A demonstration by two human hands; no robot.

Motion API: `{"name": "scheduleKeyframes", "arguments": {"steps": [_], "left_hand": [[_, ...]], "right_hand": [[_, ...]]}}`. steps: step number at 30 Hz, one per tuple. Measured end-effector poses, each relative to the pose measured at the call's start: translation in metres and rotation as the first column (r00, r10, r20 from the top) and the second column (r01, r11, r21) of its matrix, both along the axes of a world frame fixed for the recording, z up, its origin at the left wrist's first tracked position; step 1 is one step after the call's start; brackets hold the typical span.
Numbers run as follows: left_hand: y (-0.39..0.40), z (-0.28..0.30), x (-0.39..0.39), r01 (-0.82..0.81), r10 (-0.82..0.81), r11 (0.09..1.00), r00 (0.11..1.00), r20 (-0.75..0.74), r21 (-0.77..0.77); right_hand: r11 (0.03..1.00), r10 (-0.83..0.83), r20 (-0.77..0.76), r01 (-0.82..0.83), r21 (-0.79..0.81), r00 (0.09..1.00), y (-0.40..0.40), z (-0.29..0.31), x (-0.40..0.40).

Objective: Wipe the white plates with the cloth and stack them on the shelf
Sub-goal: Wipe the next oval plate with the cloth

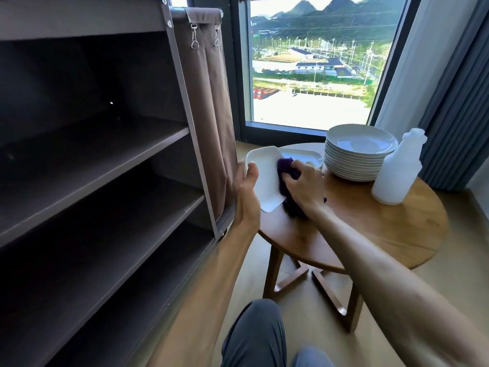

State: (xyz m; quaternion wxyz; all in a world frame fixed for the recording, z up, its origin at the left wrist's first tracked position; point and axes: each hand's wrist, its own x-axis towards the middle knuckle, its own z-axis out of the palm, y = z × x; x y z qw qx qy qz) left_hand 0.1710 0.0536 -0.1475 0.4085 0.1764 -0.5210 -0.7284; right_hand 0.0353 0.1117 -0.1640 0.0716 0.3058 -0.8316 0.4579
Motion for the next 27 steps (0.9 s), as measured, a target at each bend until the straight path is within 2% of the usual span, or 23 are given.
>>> {"name": "scheduleKeyframes", "arguments": {"steps": [2,4,8,11,13,16,18,19,22,24,27], "left_hand": [[0.002,0.003,0.0,0.002,-0.002,0.999,1.0,0.002,0.04],[0.009,0.007,-0.002,0.004,-0.006,0.997,1.0,0.028,0.072],[0.012,0.003,-0.009,-0.025,0.02,0.998,0.997,0.074,0.062],[0.008,0.018,-0.009,-0.056,0.059,0.994,0.998,0.033,-0.091],[0.004,0.025,-0.013,-0.041,0.043,0.994,0.999,0.018,-0.106],[-0.003,0.023,-0.019,-0.052,0.056,0.995,0.997,0.051,-0.085],[-0.008,0.018,-0.022,-0.076,0.077,0.997,0.995,0.063,-0.005],[-0.009,0.018,-0.021,-0.091,0.088,0.995,0.994,0.061,0.047],[-0.022,0.013,-0.021,-0.147,0.14,0.969,0.989,0.046,0.197],[-0.03,0.003,-0.021,-0.128,0.114,0.967,0.991,0.075,0.221],[-0.029,-0.003,-0.01,-0.084,0.063,0.935,0.995,0.071,0.344]], "right_hand": [[0.998,-0.049,-0.006,0.049,-0.05,0.999,-0.003,0.009,0.0],[0.99,-0.069,0.052,0.075,-0.121,0.996,-0.007,0.023,0.003],[0.968,0.005,0.114,0.024,-0.251,0.993,-0.016,0.054,0.002],[0.946,0.129,0.122,-0.085,-0.313,0.984,-0.019,0.062,0.005],[0.912,0.266,0.1,-0.217,-0.349,0.959,-0.017,0.064,0.012],[0.797,0.521,-0.014,-0.493,-0.349,0.853,-0.012,0.07,0.029],[0.766,0.584,-0.058,-0.573,-0.292,0.81,-0.009,0.072,0.038],[0.772,0.601,-0.031,-0.591,-0.233,0.798,-0.006,0.07,0.039],[0.798,0.599,0.167,-0.6,-0.045,0.783,0.007,0.051,0.035],[0.828,0.531,0.218,-0.556,0.072,0.819,0.015,0.034,0.028],[0.919,0.349,0.096,-0.361,0.16,0.932,0.019,0.019,0.015]]}}
